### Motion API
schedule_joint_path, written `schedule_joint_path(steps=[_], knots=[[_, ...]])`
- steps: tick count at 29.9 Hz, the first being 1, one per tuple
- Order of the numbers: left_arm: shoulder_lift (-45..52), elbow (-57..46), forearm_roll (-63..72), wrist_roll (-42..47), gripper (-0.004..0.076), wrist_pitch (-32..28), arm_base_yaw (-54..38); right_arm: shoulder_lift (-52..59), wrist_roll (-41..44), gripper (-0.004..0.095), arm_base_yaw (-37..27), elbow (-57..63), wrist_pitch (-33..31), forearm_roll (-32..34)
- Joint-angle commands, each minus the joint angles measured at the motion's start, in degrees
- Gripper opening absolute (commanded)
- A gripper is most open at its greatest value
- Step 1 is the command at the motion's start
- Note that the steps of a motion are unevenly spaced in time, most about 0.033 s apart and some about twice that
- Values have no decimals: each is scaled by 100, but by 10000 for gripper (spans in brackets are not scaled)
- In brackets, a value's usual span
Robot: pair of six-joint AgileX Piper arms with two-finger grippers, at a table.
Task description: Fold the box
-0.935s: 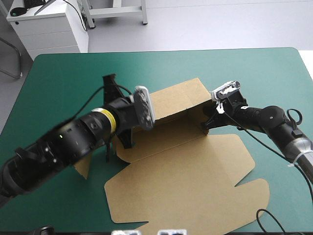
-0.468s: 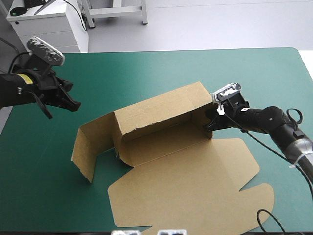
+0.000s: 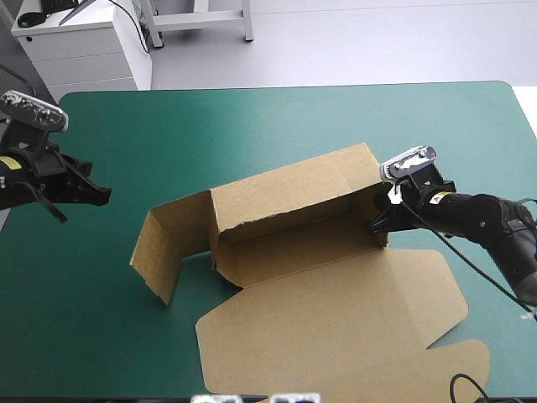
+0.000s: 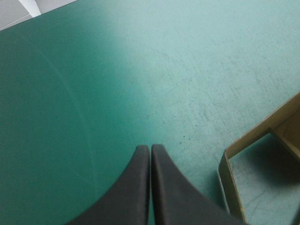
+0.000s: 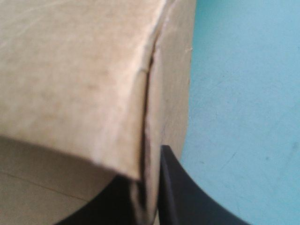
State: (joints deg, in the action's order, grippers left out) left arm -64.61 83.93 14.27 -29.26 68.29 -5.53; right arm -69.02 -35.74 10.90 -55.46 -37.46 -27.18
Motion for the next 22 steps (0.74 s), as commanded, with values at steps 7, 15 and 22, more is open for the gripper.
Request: schedule_joint_path(steps=[7,15,22], knots=[[857,-1443,69,-1,-8,-477,4,174,1737,-17,-20,-1360,-1865,1105],[1513,-2264,-134,43,-8,-1120,4,-326,2218,-18,-20,-1816,-2646,1827],[1642,-2328,-150,43,-8,-1125,4,-1029,2256,-18,-20,-1973,-2659,1670]])
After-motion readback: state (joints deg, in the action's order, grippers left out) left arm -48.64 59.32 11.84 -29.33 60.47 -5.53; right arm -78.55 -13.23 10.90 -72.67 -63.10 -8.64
